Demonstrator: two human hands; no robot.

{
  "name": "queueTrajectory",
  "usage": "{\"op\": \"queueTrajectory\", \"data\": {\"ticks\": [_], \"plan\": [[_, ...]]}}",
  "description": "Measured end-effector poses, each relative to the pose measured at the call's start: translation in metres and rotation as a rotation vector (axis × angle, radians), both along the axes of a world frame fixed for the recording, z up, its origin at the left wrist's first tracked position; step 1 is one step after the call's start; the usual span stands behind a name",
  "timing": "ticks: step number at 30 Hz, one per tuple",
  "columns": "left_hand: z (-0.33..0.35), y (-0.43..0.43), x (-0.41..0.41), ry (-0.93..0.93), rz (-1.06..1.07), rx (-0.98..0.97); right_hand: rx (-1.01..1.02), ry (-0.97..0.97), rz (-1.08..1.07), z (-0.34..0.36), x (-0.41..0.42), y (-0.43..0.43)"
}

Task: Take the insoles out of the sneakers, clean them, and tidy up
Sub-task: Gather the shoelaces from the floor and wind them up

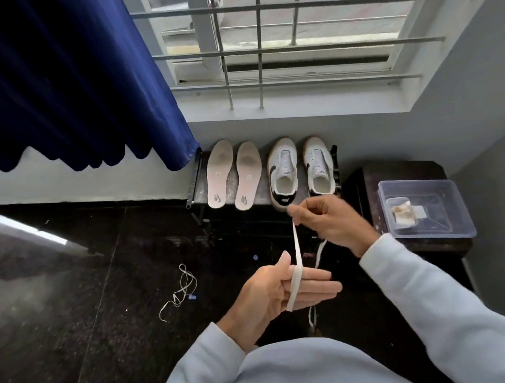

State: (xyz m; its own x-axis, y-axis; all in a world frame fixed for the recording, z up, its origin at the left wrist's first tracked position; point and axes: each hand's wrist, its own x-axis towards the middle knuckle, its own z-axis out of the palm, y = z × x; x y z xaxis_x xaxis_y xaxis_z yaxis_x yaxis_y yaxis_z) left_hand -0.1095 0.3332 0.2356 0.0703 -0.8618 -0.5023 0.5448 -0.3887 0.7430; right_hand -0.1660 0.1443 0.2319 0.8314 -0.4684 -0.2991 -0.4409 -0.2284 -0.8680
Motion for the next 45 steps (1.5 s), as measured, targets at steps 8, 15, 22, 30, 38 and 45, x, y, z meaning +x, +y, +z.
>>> {"op": "queueTrajectory", "data": {"ticks": [8,15,22,30,38,45], "plan": [[0.003,-0.038,-0.007,0.097,0.425,-0.21,0.098,0.092,0.289,-0.024,-0.069,0.037],[-0.013,-0.047,-0.017,-0.192,0.416,-0.023,0.02,-0.11,0.322,0.039,-0.065,0.016],[-0.001,-0.036,-0.029,-0.064,0.235,-0.057,-0.045,-0.045,0.13,0.017,0.001,-0.029],[-0.001,-0.024,0.003,-0.138,0.471,-0.116,0.011,0.048,0.351,-0.021,-0.06,0.057],[-0.02,-0.011,-0.006,-0.212,0.306,0.003,-0.086,-0.178,0.246,0.059,-0.014,0.019],[0.004,0.0,0.002,-0.063,0.283,-0.137,0.013,0.113,0.302,-0.016,0.017,0.008]]}}
